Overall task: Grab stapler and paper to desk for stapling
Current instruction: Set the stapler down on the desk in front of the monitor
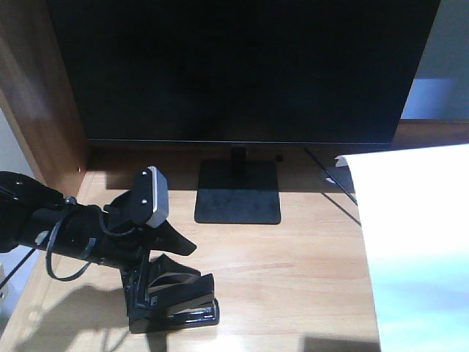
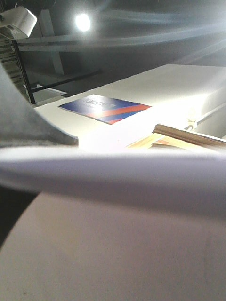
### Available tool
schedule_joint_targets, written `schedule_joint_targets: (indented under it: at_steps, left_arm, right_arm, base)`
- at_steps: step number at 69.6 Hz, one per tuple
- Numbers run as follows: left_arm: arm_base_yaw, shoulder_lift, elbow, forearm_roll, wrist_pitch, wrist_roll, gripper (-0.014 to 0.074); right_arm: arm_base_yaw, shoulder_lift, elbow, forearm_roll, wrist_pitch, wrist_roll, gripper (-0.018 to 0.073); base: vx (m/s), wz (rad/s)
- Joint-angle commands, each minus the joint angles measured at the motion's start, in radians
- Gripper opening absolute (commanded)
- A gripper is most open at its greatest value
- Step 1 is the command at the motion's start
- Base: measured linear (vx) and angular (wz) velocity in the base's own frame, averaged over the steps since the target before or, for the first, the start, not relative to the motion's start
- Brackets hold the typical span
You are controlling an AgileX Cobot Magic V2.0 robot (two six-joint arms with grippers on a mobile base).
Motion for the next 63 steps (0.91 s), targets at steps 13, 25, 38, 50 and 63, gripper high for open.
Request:
schedule_joint_targets:
  at_steps: [13, 25, 38, 50, 63]
  left_arm:
    - [-0.004, -0.062, -0.024, -0.048, 0.042, -0.031, 0.0103]
    - [-0.004, -0.062, -0.024, -0.048, 0.060, -0.031, -0.0009]
    - [-0.004, -0.042, -0.024, -0.048, 0.026, -0.031, -0.0008]
    - [-0.004, -0.003, -0.024, -0.049, 0.018, -0.031, -0.0008]
    - [-0.005, 0.053, -0.024, -0.049, 0.013, -0.016, -0.0008]
  right_arm:
    - [-0.006, 0.014, -0.031, 0.014, -0.033, -0.011, -0.0006]
    - [-0.006, 0.014, -0.031, 0.014, -0.033, -0.011, -0.0006]
    - [-0.006, 0.014, -0.031, 0.014, -0.033, -0.011, -0.0006]
    - [-0.006, 0.014, -0.031, 0.014, -0.033, -0.011, -0.0006]
    - [-0.006, 0.014, -0.031, 0.014, -0.033, -0.011, -0.0006]
  base:
    - [0.00, 0.00]
    - [0.00, 0.00]
    - [0.00, 0.00]
    - [0.00, 0.00]
    - [0.00, 0.00]
